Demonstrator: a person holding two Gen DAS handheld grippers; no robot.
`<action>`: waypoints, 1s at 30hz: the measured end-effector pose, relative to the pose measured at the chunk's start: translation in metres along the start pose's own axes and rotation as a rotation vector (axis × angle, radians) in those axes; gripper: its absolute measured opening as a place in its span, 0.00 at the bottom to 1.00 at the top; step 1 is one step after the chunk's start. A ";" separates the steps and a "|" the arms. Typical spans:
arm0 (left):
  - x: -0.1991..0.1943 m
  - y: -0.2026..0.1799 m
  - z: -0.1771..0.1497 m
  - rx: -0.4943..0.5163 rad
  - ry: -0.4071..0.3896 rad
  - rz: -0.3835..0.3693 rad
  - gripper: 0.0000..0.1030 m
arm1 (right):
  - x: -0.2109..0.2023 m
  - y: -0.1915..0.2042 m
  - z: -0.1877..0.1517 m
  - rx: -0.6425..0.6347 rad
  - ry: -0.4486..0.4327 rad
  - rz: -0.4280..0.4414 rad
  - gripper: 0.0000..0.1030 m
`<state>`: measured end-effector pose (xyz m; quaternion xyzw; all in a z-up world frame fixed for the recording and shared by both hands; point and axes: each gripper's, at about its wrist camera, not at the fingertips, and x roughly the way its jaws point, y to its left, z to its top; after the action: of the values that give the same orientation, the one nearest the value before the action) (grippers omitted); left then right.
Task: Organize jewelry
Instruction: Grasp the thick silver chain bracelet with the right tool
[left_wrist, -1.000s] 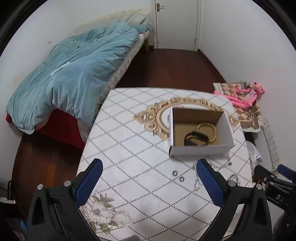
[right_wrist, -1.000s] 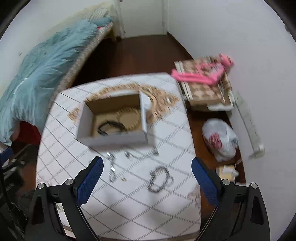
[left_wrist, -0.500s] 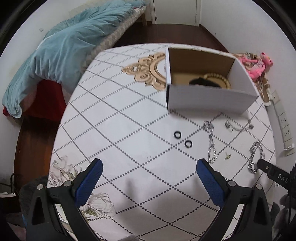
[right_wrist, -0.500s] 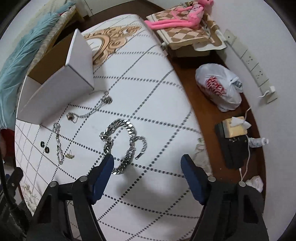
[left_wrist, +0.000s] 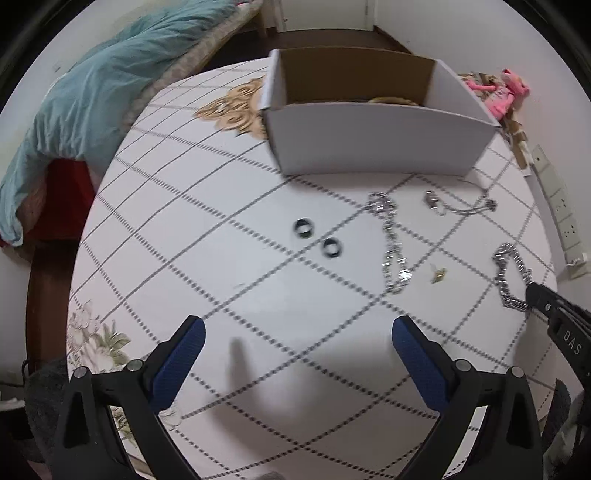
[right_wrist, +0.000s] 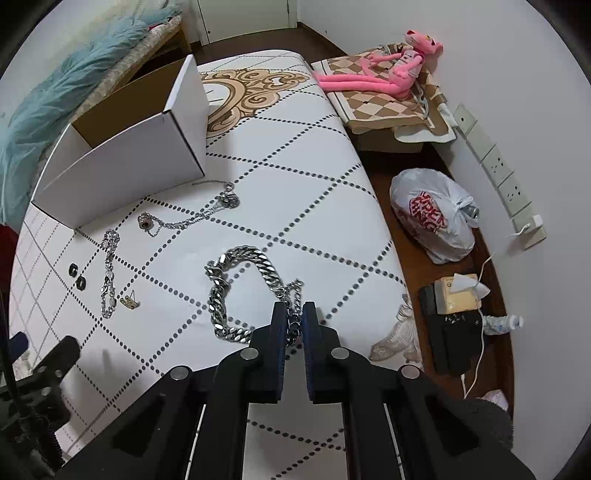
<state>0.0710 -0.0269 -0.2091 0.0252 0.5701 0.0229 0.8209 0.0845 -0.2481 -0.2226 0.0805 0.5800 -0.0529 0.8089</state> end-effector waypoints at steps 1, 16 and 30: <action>0.000 -0.004 0.001 0.003 -0.003 -0.010 1.00 | 0.000 -0.004 -0.001 0.013 0.001 0.007 0.08; 0.016 -0.070 0.019 0.125 -0.036 -0.117 0.36 | 0.001 -0.030 -0.002 0.075 0.010 0.034 0.08; 0.000 -0.049 0.006 0.082 -0.051 -0.202 0.07 | -0.017 -0.025 0.003 0.085 -0.026 0.092 0.08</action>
<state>0.0771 -0.0762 -0.2104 0.0018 0.5489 -0.0841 0.8317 0.0775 -0.2734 -0.2075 0.1405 0.5625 -0.0413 0.8137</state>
